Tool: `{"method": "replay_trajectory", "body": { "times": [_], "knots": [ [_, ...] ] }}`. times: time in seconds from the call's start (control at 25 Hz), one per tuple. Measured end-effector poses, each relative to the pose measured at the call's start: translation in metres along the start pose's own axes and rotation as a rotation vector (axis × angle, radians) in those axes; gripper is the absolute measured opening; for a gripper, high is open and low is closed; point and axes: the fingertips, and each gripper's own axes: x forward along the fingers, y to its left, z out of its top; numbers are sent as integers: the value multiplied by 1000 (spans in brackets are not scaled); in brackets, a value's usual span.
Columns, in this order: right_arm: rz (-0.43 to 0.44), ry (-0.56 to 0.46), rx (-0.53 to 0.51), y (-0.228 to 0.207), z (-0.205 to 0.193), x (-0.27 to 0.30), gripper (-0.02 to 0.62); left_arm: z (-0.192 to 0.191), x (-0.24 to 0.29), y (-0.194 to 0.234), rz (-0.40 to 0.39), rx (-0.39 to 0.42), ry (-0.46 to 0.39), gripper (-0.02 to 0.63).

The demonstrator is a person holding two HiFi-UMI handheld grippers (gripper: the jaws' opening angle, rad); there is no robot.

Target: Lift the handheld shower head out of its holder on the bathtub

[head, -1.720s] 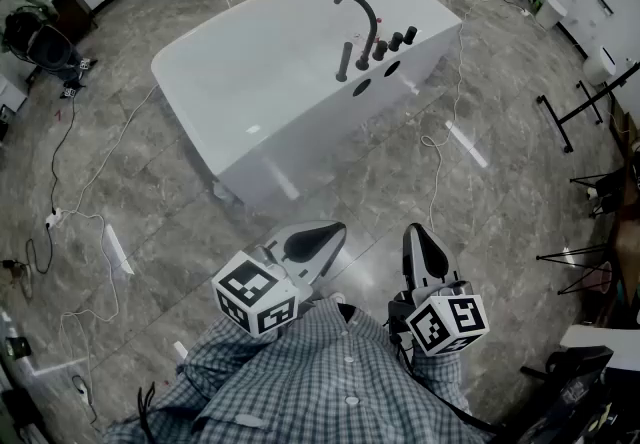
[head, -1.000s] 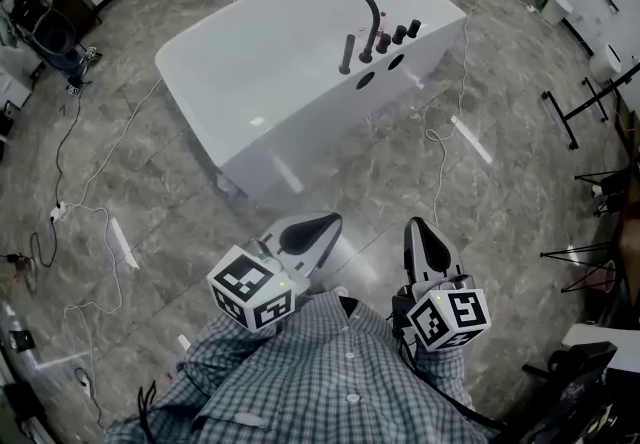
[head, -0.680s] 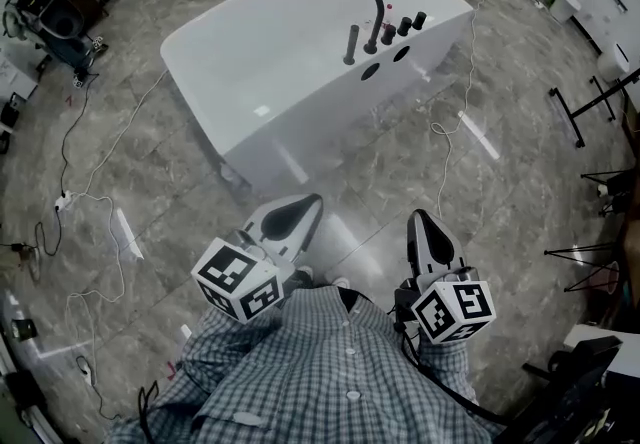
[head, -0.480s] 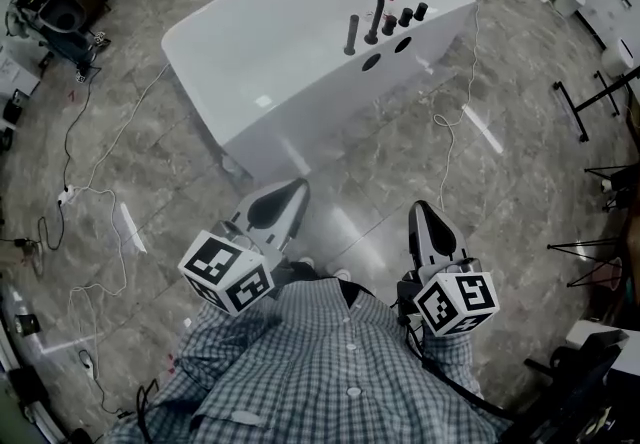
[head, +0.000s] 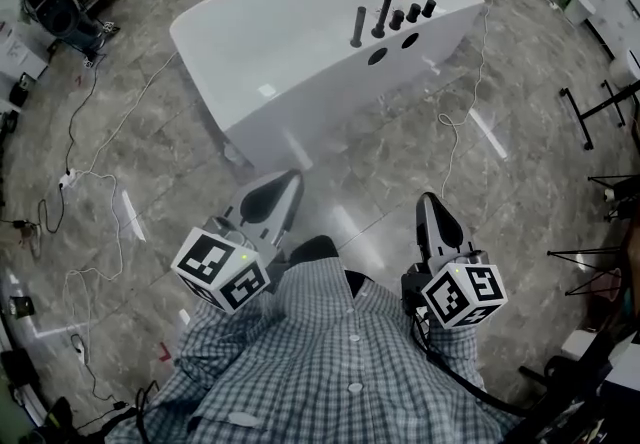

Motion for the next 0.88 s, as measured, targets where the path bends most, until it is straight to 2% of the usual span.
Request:
{"method": "replay_trajectory", "body": {
  "times": [0.44,0.6,0.88],
  "knots": [
    [-3,-14,-8,-10,11,11,18,-4,29,-11,-48,-2,13,9],
    [-15,-2,-11,-20,15,27,18,-4,52,-2,-67,-8,34,9],
    [-49,-10,-39,-39,46,77,18,13,101,34,-90,-21,53,9]
  ]
}}
